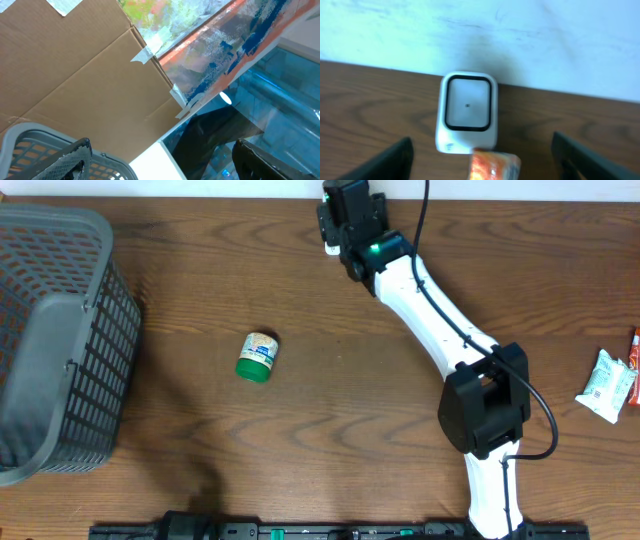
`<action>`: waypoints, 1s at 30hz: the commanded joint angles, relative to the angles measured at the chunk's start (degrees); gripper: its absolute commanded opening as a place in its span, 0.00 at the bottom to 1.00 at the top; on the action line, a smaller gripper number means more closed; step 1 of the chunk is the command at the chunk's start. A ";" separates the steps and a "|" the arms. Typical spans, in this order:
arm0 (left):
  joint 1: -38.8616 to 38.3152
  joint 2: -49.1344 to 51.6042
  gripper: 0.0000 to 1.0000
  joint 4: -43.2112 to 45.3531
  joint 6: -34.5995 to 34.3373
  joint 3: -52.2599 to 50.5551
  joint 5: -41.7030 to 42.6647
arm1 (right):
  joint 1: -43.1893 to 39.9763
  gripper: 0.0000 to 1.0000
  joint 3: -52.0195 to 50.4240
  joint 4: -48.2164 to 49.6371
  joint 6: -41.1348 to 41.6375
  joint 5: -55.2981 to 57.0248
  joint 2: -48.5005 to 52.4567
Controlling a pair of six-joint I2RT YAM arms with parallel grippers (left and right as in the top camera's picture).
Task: Scan the item barcode
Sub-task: 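Raise the Kleenex pack with the right gripper to the white scanner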
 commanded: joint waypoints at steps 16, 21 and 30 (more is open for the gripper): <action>0.35 0.00 0.90 0.17 -0.11 -0.35 0.92 | -4.15 0.99 -5.77 -14.84 2.62 -8.92 5.55; 0.35 0.00 0.90 0.17 -0.11 -0.35 0.92 | -5.14 0.99 -8.20 -10.67 1.49 -6.73 9.81; 0.35 0.00 0.90 0.17 -0.11 -0.68 0.92 | -6.67 0.98 -8.22 -3.61 -6.58 -11.67 16.26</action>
